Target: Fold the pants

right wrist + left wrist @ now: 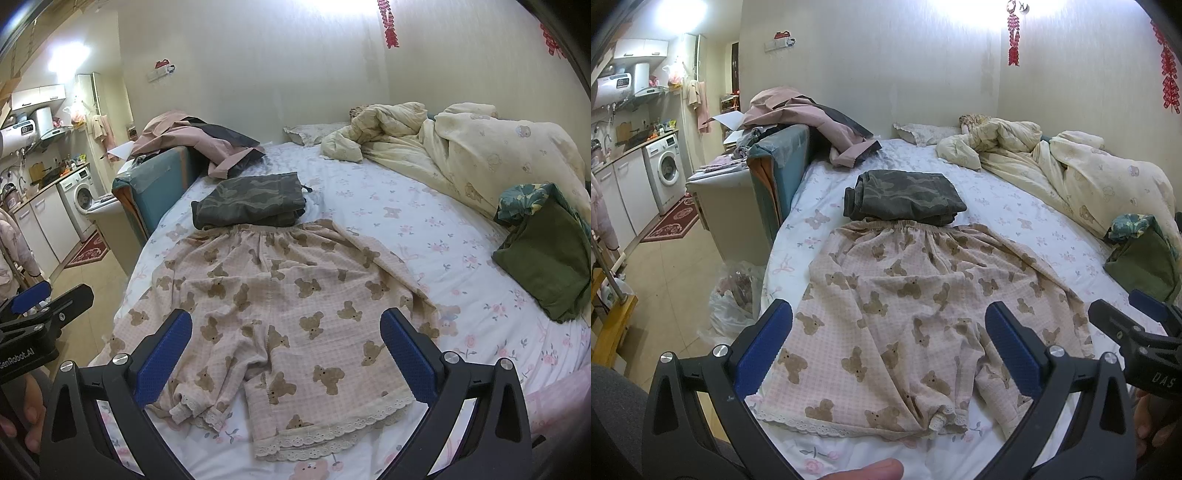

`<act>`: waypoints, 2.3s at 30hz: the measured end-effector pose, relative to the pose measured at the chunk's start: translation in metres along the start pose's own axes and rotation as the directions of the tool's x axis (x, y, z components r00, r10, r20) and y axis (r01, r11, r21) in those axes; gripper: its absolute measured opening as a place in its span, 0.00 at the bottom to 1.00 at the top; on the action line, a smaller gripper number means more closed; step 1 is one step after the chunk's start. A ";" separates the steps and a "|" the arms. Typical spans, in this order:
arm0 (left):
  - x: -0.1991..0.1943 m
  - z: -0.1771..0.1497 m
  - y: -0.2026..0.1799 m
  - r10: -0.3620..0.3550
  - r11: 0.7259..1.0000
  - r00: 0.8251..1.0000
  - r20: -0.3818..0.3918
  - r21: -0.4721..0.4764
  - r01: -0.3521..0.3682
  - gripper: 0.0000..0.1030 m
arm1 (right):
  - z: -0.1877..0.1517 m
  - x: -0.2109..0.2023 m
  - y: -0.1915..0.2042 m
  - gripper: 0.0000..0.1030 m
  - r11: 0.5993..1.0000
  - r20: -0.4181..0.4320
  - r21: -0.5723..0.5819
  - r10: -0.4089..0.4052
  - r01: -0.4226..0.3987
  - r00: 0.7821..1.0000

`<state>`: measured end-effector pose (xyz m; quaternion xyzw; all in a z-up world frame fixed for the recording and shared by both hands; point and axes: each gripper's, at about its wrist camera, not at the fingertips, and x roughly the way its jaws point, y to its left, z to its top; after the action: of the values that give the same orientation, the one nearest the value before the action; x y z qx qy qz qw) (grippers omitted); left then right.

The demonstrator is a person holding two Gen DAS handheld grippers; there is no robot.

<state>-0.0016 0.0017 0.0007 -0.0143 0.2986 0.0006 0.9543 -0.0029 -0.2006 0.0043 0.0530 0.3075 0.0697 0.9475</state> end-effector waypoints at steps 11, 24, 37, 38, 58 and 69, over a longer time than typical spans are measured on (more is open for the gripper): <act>0.001 -0.001 -0.001 0.000 1.000 1.000 -0.002 0.001 0.000 1.00 | 0.000 0.000 0.000 1.00 1.000 -0.001 -0.001 0.000 0.000 1.000; 0.001 0.000 0.000 -0.001 1.000 1.000 -0.004 0.000 0.001 1.00 | 0.000 0.000 0.000 1.00 1.000 -0.002 0.000 0.001 -0.001 1.000; 0.001 0.000 0.000 -0.001 1.000 1.000 -0.003 -0.001 0.001 1.00 | 0.000 0.000 0.000 1.00 1.000 -0.003 0.000 0.000 0.000 1.000; 0.001 -0.001 0.000 -0.001 1.000 1.000 -0.003 -0.001 0.001 1.00 | 0.000 0.000 0.000 1.00 1.000 -0.003 0.000 -0.001 0.001 1.000; 0.002 0.000 0.001 -0.002 1.000 1.000 -0.011 -0.001 0.002 1.00 | 0.000 0.000 0.000 1.00 1.000 -0.005 0.001 0.001 -0.001 1.000; 0.007 0.003 0.003 0.010 1.000 0.999 -0.037 -0.011 -0.010 1.00 | -0.005 0.012 -0.022 1.00 0.994 -0.071 0.109 0.009 -0.001 0.997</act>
<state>0.0058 0.0049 -0.0008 -0.0181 0.3160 0.0068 0.9485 0.0060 -0.2200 -0.0103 0.1028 0.3443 0.0571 0.9315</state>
